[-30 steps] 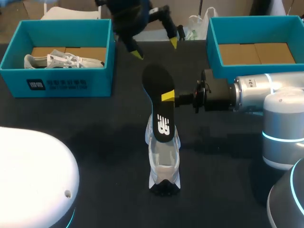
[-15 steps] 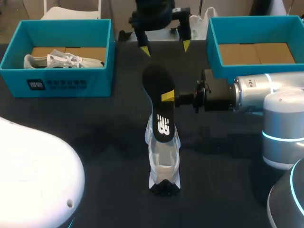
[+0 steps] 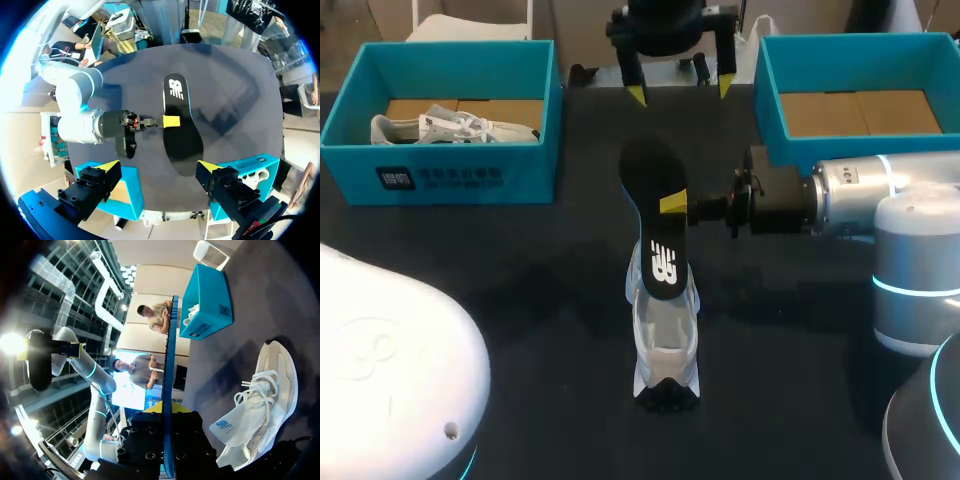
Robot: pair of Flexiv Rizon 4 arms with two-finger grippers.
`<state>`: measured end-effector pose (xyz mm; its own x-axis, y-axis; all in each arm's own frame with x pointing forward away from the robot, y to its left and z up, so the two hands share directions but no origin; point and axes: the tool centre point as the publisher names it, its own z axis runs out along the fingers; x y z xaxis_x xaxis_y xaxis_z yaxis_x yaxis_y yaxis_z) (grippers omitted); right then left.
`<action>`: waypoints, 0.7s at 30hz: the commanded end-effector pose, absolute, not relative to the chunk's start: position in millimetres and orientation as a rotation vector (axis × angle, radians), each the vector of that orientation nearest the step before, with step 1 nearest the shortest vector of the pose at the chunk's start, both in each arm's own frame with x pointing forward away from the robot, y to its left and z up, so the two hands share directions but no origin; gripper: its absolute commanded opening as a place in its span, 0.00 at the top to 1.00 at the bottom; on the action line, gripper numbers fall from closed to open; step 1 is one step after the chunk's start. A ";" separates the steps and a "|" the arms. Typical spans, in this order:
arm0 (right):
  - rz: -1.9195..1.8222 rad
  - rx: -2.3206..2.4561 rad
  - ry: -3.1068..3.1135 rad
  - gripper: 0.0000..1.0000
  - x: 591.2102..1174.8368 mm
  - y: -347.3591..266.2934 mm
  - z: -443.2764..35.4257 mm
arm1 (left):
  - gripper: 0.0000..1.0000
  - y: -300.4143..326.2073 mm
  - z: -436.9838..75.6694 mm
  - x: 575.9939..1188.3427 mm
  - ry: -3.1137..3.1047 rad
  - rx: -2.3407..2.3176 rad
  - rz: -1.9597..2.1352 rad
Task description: Take the shoe out of the shoebox, open the shoe tongue, remove and reinsert the insole, then place the shoe into the shoebox
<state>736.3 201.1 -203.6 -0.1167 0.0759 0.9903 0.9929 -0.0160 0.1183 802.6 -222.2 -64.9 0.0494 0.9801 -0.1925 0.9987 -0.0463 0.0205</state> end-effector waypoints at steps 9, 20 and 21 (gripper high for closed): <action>-1.275 -1.226 -1.344 1.00 735.8 203.1 -203.6 | 0.00 -163.1 -83.9 783.7 1.785 1.662 -0.550; -1.275 -1.226 -1.344 1.00 735.8 203.1 -203.6 | 0.00 -154.3 -88.1 787.0 1.780 1.496 -0.607; -1.275 -1.226 -1.344 1.00 735.8 203.1 -203.6 | 0.00 -154.3 -88.1 787.0 1.780 1.496 -0.607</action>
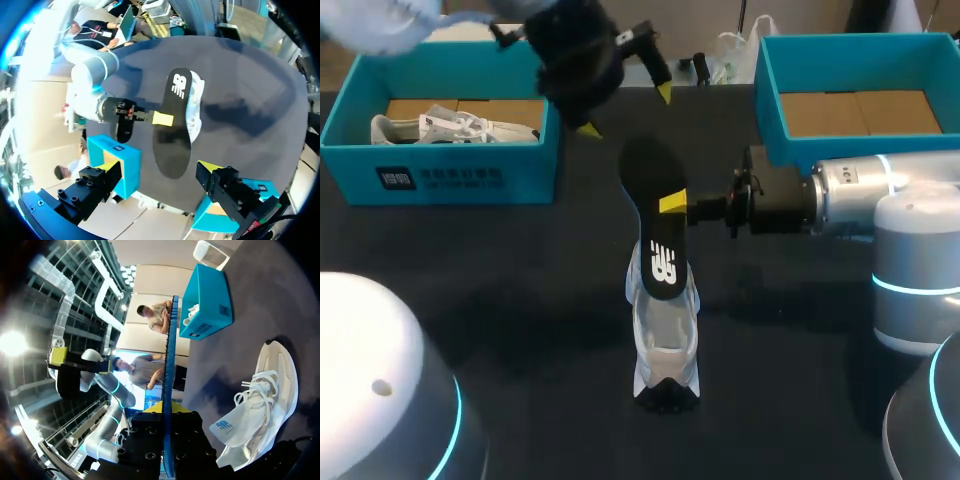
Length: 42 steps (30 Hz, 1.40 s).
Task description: Take the shoe out of the shoebox, open the shoe tongue, remove and reinsert the insole, then place the shoe into the shoebox
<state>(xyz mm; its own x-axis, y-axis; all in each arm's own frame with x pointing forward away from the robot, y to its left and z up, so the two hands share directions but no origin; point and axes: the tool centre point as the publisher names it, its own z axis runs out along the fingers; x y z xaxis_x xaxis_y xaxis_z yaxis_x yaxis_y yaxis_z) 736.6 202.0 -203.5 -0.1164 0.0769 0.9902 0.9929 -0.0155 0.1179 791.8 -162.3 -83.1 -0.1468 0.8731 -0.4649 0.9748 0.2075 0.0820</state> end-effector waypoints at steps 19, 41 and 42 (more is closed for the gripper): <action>-1.275 -1.226 -1.344 1.00 735.8 203.1 -203.6 | 0.00 -119.0 -114.6 800.7 1.549 1.408 -0.758; -1.275 -1.226 -1.344 1.00 735.8 203.1 -203.6 | 0.00 -102.1 -148.5 789.8 1.357 1.310 -0.992; -1.275 -1.226 -1.344 1.00 735.8 203.1 -203.6 | 0.00 -102.1 -148.5 789.8 1.357 1.310 -0.992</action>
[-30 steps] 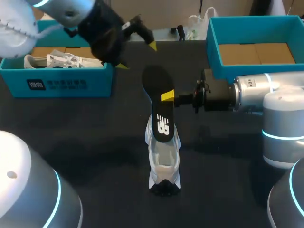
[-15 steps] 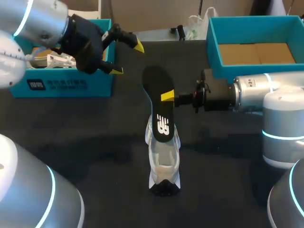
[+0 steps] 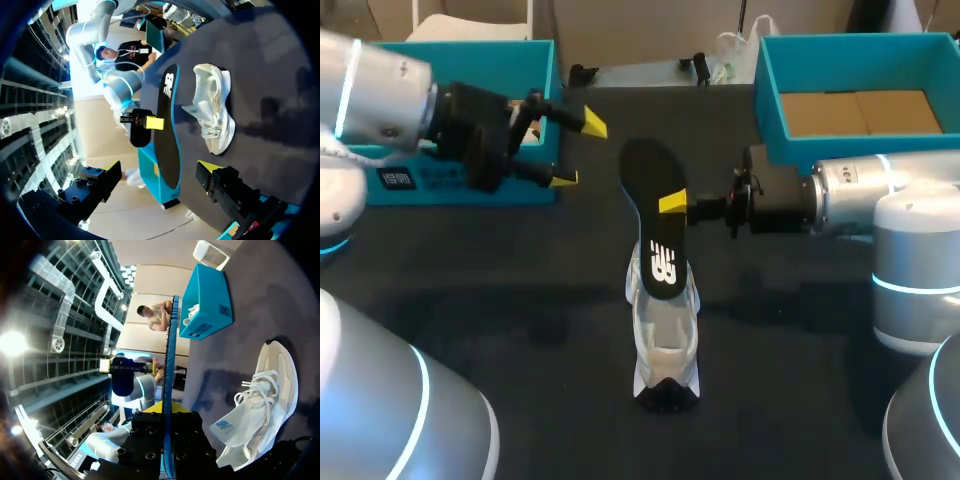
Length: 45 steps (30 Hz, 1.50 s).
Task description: Take the shoe out of the shoebox, open the shoe tongue, remove and reinsert the insole, then place the shoe into the shoebox
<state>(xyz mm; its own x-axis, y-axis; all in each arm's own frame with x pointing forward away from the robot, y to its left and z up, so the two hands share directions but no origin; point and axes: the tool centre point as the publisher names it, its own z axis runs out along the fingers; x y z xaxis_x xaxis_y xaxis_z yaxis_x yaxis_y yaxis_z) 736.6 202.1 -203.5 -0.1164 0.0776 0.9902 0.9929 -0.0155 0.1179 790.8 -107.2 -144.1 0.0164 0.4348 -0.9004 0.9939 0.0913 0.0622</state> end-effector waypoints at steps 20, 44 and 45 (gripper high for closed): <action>-1.275 -1.226 -1.344 1.00 735.8 203.1 -203.6 | 0.00 -122.1 -190.8 805.5 1.280 1.108 -1.055; -1.275 -1.226 -1.344 1.00 735.8 203.1 -203.6 | 0.38 -189.4 -198.8 788.9 1.265 1.083 -1.125; -1.275 -1.226 -1.344 1.00 735.8 203.1 -203.6 | 0.40 -190.2 -198.3 788.3 1.265 1.079 -1.118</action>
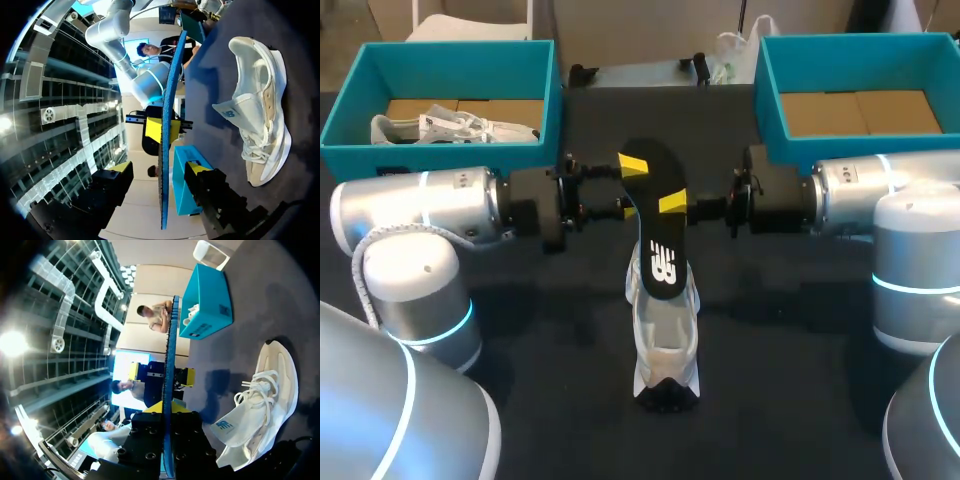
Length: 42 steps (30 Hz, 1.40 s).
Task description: Take the shoe out of the shoebox, open the shoe tongue, remove and reinsert the insole, then place the shoe into the shoebox
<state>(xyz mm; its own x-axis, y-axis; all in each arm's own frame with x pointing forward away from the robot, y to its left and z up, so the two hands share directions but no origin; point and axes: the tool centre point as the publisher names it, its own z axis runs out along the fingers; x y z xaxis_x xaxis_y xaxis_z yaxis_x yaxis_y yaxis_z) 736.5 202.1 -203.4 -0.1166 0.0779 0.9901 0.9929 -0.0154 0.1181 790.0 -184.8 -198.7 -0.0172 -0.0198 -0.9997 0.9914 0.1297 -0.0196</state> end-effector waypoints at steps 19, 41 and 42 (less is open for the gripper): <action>-1.275 -1.226 -1.344 1.00 735.8 203.1 -203.6 | 0.63 -201.2 -202.3 787.3 1.280 1.059 -1.059; -1.275 -1.226 -1.344 1.00 735.8 203.1 -203.6 | 0.84 -202.8 -203.8 790.2 1.271 1.083 -1.022; -1.275 -1.226 -1.344 1.00 735.8 203.1 -203.6 | 0.85 -202.6 -203.5 790.0 1.267 1.088 -1.020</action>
<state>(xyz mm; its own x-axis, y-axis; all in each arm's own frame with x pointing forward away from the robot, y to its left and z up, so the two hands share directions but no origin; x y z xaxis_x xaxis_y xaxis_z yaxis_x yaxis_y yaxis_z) 736.5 202.0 -203.4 -0.1166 0.0781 0.9901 0.9929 -0.0153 0.1181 790.8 -202.6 -203.1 0.0449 0.0124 -0.9989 0.9785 0.2008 0.0465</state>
